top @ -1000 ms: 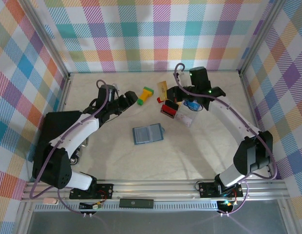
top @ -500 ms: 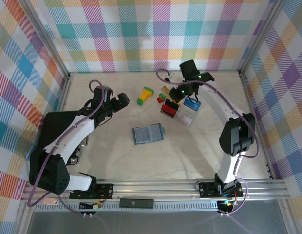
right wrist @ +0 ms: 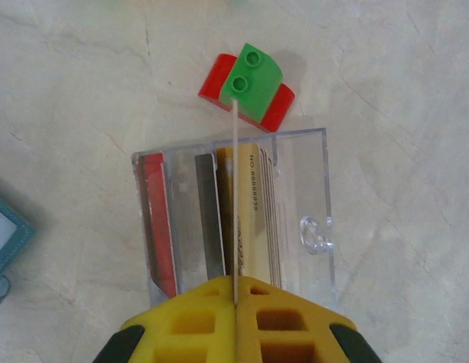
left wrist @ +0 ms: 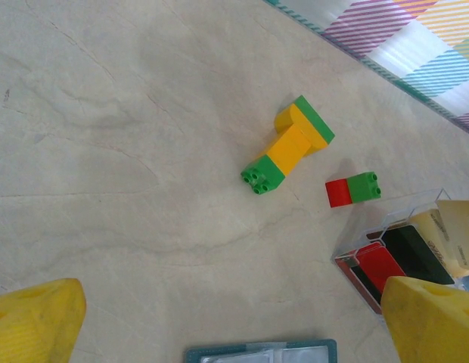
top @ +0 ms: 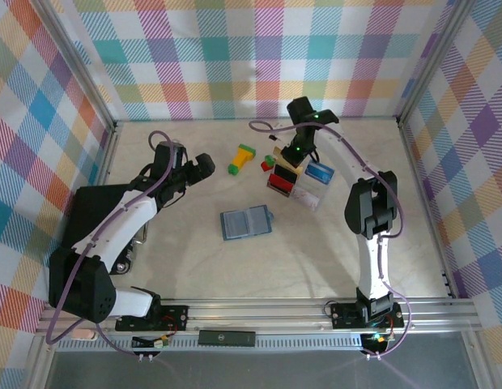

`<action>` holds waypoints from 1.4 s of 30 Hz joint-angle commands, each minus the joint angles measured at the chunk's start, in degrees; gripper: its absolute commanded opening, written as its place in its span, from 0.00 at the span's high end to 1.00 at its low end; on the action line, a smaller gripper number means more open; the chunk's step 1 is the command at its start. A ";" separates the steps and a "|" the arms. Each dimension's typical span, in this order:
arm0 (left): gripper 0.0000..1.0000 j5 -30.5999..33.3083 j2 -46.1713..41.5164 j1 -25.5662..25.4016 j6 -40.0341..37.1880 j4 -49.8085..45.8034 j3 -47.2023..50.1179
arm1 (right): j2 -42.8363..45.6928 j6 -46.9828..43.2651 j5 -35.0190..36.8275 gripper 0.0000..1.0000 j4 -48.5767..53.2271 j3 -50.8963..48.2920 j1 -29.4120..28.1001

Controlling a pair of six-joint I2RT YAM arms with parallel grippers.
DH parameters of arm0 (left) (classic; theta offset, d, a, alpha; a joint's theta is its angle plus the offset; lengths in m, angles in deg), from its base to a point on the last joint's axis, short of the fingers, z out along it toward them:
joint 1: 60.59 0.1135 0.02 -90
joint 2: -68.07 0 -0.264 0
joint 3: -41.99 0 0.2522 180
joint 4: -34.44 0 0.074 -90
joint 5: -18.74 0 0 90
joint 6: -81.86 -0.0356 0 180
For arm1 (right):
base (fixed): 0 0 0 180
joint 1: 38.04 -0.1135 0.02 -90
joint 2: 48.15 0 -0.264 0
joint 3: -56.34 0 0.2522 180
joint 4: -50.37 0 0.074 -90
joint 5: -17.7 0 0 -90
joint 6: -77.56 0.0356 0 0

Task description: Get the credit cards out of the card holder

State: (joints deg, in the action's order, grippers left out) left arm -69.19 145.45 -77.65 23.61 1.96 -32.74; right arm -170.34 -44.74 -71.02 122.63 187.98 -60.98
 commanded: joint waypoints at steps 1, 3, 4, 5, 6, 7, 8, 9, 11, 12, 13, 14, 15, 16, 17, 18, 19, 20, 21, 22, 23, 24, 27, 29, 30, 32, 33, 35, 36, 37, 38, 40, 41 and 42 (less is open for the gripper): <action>0.00 -0.22 0.57 0.78 -1.38 0.03 -1.13 | -1.33 -2.07 1.53 1.00 4.29 2.36 0.09; 0.00 -0.22 0.99 0.80 -1.48 -0.09 -1.32 | -1.71 -2.24 2.23 1.00 4.57 2.37 0.15; 0.00 -0.24 1.17 0.78 -1.63 -0.39 -1.60 | -1.82 -2.42 2.53 1.00 4.90 2.29 0.15; 0.00 -0.21 1.42 0.80 -1.90 -0.71 -1.93 | -1.87 -2.51 3.01 1.00 5.03 2.18 0.18; 0.00 -0.22 1.65 0.82 -2.08 -1.05 -2.23 | -1.99 -2.59 3.45 1.00 5.04 1.93 0.26; 0.00 -0.20 1.85 0.78 -2.20 -1.14 -2.52 | -2.08 -2.68 3.73 1.00 5.20 1.82 0.33; 0.00 -0.31 1.99 0.80 -2.43 -1.32 -2.73 | -2.17 -2.69 3.92 1.00 5.39 1.83 0.31; 0.00 -0.37 2.07 0.80 -2.41 -1.31 -2.79 | -2.24 -2.71 4.14 1.00 5.36 1.82 0.35; 0.00 -0.57 2.25 0.80 -2.43 -1.26 -2.93 | -2.40 -2.60 4.35 0.99 5.39 1.94 0.50; 0.00 -0.57 2.27 0.80 -2.43 -1.23 -3.01 | -2.47 -2.60 4.33 0.99 5.37 1.95 0.44; 0.00 -0.58 2.34 0.80 -2.43 -1.14 -3.01 | -2.57 -2.60 4.26 0.98 5.22 1.93 0.45; 0.00 -0.65 2.45 0.80 -2.35 -1.26 -3.03 | -2.74 -2.73 4.04 0.98 5.28 1.99 0.39; 0.00 -0.62 2.46 0.80 -2.31 -1.36 -3.02 | -2.91 -2.93 4.10 0.97 5.31 2.01 0.44; 0.00 -0.74 2.46 0.80 -2.35 -1.47 -3.02 | -3.12 -3.10 4.39 0.97 5.31 2.13 0.46; 0.00 -0.70 2.47 0.79 -2.45 -1.49 -3.10 | -3.40 -3.42 4.69 0.96 5.35 2.37 0.52; 0.00 -0.83 2.48 0.80 -2.61 -1.70 -3.17 | -3.67 -3.76 4.91 0.96 5.52 2.56 0.48; 0.00 -0.83 2.63 0.79 -2.83 -1.88 -3.32 | -3.92 -4.06 5.17 0.96 5.53 2.70 0.56; 0.00 -0.84 2.73 0.80 -3.06 -2.18 -3.49 | -4.12 -4.18 5.31 0.95 5.65 2.95 0.58; 0.00 -0.97 2.77 0.80 -3.09 -2.36 -3.54 | -4.24 -4.18 5.18 0.94 5.73 3.20 0.65; 0.00 -1.21 2.90 0.80 -3.21 -2.32 -3.63 | -4.40 -4.27 4.73 0.92 5.86 3.40 0.66; 0.00 -1.47 3.08 0.80 -3.25 -2.20 -3.73 | -4.58 -4.19 4.39 0.91 5.81 3.56 0.70; 0.00 -1.69 3.27 0.80 -3.24 -2.20 -3.76 | -4.63 -4.05 4.26 0.88 5.63 3.66 0.71; 0.00 -2.20 3.66 0.79 -3.22 -2.20 -4.08 | -4.86 -3.44 4.54 0.82 5.27 4.17 0.70; 0.00 -2.40 3.78 0.79 -3.21 -2.20 -4.31 | -4.76 -2.76 4.92 0.79 5.29 4.78 0.70; 0.00 -2.42 3.74 0.80 -3.27 -2.20 -4.33 | -4.52 -2.41 4.97 0.78 5.35 5.16 0.65; 0.00 -2.41 3.66 0.80 -3.27 -2.20 -4.42 | -3.89 -1.37 4.67 0.77 5.47 5.73 0.67; 0.00 -2.37 3.57 0.80 -3.27 -2.11 -4.27 | -3.47 -0.75 4.33 0.77 5.57 5.90 0.70; 0.00 -1.92 3.27 0.79 -2.80 -2.29 -4.26 | -2.25 0.52 3.18 0.75 5.72 6.00 0.70; 0.00 -1.65 3.06 0.80 -2.69 -2.37 -4.08 | -1.58 1.32 2.26 0.74 5.81 5.89 0.69; 0.00 -1.39 2.82 0.87 -2.44 -2.33 -3.75 | -0.82 2.20 1.48 0.73 5.74 5.65 0.70; 0.00 -1.13 2.40 0.89 -2.13 -2.33 -3.35 | 0.08 3.46 0.52 0.72 5.62 5.24 0.67; 0.00 -0.54 1.51 0.98 -1.72 -2.20 -2.53 | 1.92 6.84 -1.21 0.68 5.11 4.15 0.62; 0.00 -0.24 0.99 1.06 -1.37 -2.20 -1.87 | 3.09 9.24 -2.28 0.65 4.60 3.39 0.55; 0.00 0.06 0.38 1.14 -1.08 -2.20 -1.22 | 4.40 12.56 -2.74 0.60 3.92 2.14 0.45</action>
State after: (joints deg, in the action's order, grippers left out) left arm -70.42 148.60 -77.63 21.67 0.87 -35.21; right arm -172.26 -40.32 -69.68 126.85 191.52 -60.50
